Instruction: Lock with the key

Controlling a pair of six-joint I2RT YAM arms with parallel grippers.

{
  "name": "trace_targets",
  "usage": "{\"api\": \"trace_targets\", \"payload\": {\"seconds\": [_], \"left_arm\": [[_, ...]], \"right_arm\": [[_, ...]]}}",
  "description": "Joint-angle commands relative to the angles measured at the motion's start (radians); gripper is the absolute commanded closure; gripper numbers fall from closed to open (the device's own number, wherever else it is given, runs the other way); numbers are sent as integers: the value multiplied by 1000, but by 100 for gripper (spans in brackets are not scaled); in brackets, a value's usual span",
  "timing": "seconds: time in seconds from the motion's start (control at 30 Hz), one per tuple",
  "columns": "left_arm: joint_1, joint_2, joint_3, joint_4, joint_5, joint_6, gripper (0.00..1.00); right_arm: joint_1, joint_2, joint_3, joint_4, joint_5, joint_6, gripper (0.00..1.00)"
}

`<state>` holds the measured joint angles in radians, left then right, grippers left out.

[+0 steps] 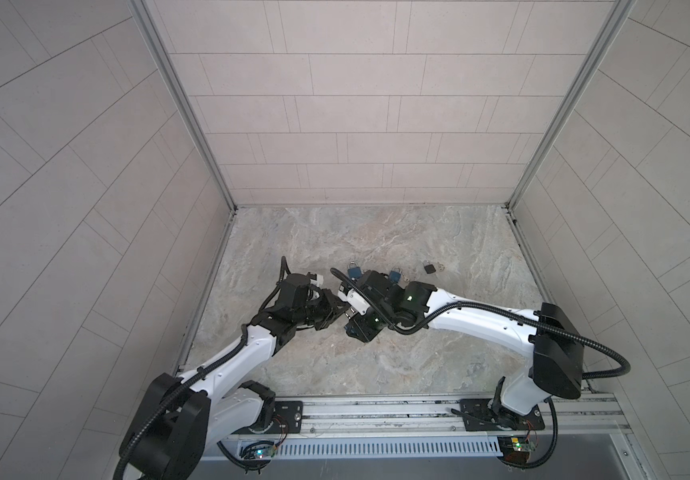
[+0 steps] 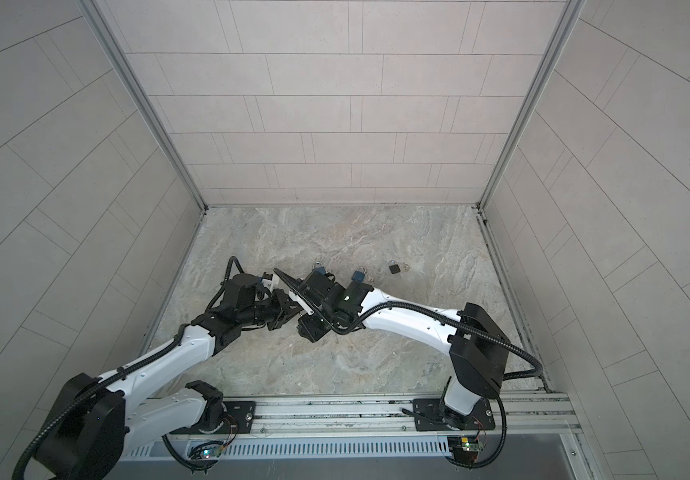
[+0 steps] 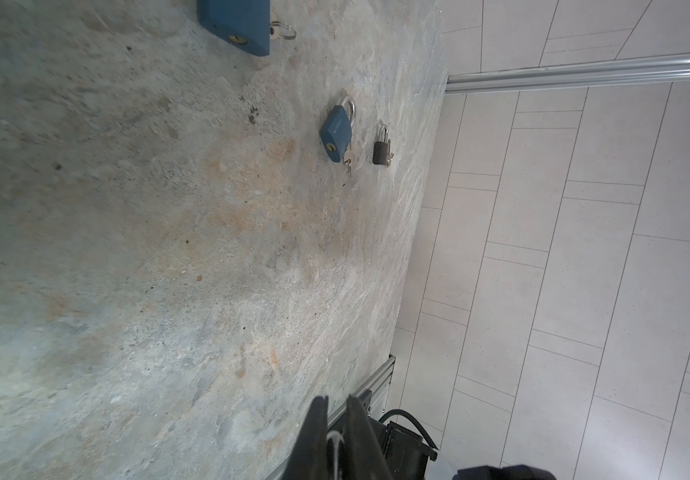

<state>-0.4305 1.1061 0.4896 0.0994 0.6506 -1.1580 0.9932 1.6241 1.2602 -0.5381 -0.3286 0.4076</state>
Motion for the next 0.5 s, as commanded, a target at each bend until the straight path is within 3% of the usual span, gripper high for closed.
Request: {"api": "trace_targets", "payload": {"seconds": [0.0,0.13,0.47], "left_arm": [[-10,7,45,14,21,7,93],[-11,10,51,-5,24,18,100],[-13,2,68,-49,36,46,100]], "right_arm": [[4,-15,19,19,8,-2,100],[4,-18,18,17,15,-3,100],[4,-17,27,18,20,-1,100]]}}
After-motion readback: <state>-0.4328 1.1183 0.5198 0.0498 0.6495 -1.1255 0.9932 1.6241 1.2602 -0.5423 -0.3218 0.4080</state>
